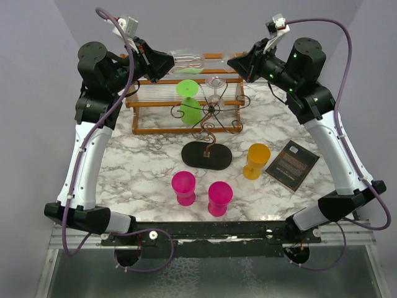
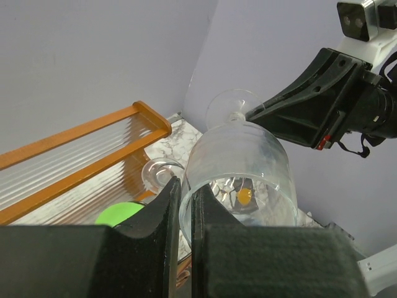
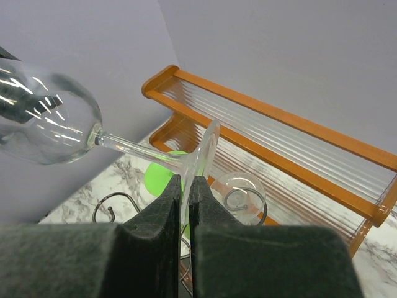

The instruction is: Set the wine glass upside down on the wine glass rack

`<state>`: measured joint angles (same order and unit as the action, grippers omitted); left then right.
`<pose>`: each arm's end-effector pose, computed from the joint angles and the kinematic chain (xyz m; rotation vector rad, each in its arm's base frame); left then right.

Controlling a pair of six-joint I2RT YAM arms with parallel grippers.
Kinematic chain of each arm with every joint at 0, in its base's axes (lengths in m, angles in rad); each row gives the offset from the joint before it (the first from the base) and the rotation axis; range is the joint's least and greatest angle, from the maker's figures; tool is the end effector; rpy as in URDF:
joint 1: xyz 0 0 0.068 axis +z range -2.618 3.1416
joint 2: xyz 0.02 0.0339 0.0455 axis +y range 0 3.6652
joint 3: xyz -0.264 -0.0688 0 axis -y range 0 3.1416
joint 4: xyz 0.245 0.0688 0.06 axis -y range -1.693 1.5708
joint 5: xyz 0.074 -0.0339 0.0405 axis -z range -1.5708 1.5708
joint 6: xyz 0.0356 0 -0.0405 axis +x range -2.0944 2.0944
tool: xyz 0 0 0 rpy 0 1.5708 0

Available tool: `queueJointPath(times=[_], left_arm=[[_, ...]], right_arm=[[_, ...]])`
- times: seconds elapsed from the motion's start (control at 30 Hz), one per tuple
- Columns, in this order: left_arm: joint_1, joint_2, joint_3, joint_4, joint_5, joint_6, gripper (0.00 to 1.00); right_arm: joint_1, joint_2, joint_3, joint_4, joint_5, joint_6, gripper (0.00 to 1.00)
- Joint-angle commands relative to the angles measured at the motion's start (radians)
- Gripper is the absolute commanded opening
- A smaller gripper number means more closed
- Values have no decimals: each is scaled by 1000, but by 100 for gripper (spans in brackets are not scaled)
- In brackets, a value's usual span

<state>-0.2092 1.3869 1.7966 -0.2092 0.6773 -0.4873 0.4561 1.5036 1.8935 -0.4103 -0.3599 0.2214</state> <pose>0.2617 -0.0784 0.5459 0.3964 1.4442 -1.0296 0.2758 0.1493 0.5233 -0.4778 1.5794 0.8077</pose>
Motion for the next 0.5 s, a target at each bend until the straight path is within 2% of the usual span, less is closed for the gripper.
queueJointPath(times=[0.0,0.03,0.13,0.27,0.47], left_arm=[[-4,-41,-2,82,37,-13,0],[-5,-43,-6,88,42,-13,1],[-4,-48,-20,92,47,-12,19],[-4,-56,-32,86,48,-5,36],[-3,-70,-7,-17,-47,83,66]], right_arm=[[3,1,-1,14,17,-16,2],[1,-2,0,13,27,-18,2],[-27,-11,6,5,41,-21,2],[-91,-38,0,4,36,-17,2],[-241,-93,-29,2,39,-11,2]])
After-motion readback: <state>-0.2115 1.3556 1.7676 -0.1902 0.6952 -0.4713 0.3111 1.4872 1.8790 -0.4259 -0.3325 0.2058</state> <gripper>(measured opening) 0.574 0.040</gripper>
